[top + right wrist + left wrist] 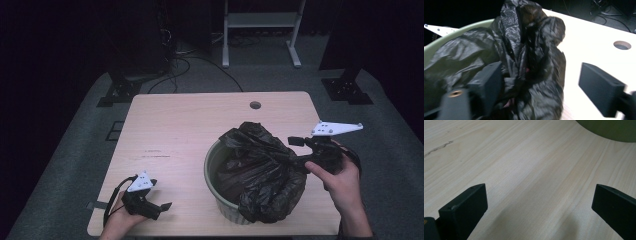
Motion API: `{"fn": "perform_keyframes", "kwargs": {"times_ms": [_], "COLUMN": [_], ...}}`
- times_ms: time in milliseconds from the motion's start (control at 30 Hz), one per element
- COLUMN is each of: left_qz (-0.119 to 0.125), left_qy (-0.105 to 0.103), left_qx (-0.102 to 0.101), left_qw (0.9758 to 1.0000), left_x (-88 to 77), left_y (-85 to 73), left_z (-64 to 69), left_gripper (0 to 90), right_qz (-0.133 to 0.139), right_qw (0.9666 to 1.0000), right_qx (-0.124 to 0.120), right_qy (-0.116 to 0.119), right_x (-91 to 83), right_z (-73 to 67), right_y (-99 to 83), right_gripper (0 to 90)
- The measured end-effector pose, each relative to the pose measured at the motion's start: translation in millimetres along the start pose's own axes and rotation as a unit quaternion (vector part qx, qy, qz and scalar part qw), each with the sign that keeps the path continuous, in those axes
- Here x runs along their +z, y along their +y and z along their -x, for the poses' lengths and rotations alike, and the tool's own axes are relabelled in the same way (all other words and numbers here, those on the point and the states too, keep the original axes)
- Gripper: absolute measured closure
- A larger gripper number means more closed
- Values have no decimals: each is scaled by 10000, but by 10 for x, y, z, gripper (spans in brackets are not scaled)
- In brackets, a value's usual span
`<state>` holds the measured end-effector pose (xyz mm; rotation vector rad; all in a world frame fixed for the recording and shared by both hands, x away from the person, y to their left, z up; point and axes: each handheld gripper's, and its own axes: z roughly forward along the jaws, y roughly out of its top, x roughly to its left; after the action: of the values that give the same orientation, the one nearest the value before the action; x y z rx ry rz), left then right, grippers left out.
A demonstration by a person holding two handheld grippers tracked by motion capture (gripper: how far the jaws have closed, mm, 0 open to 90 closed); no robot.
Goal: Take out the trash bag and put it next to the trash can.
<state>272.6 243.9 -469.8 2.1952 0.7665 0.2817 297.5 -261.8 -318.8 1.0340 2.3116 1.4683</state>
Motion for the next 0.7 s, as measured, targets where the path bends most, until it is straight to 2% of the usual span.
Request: {"fn": "perform_keyframes", "kwargs": {"times_ms": [167, 300, 333, 433, 567, 700], "left_qz": [-191, -292, -269, -228, -249, -225], "left_qy": [56, 92, 131, 165, 238, 245], "left_qx": [77, 60, 113, 68, 143, 150], "left_qw": [9998, 9995, 9995, 9996, 9993, 9993], "left_x": [65, 105, 109, 111, 119, 126], "left_y": [-22, -47, -55, -60, -63, -65], "left_z": [0, -12, -12, -24, -14, -10], "left_gripper": [0, 0, 0, 0, 0, 0], "right_qz": [-27, -54, -38, -57, 108, 321], "right_qw": [10000, 9998, 9998, 9997, 9998, 9994], "right_qx": [82, 138, 145, 145, 106, 97], "right_qy": [50, 91, 120, 168, 129, -22], "right_x": [37, 72, 80, 107, 104, 65], "right_z": [43, 55, 57, 47, 22, 4], "right_y": [-93, -123, -129, -139, -137, -118], "right_gripper": [286, 347, 369, 451, 553, 629]}}
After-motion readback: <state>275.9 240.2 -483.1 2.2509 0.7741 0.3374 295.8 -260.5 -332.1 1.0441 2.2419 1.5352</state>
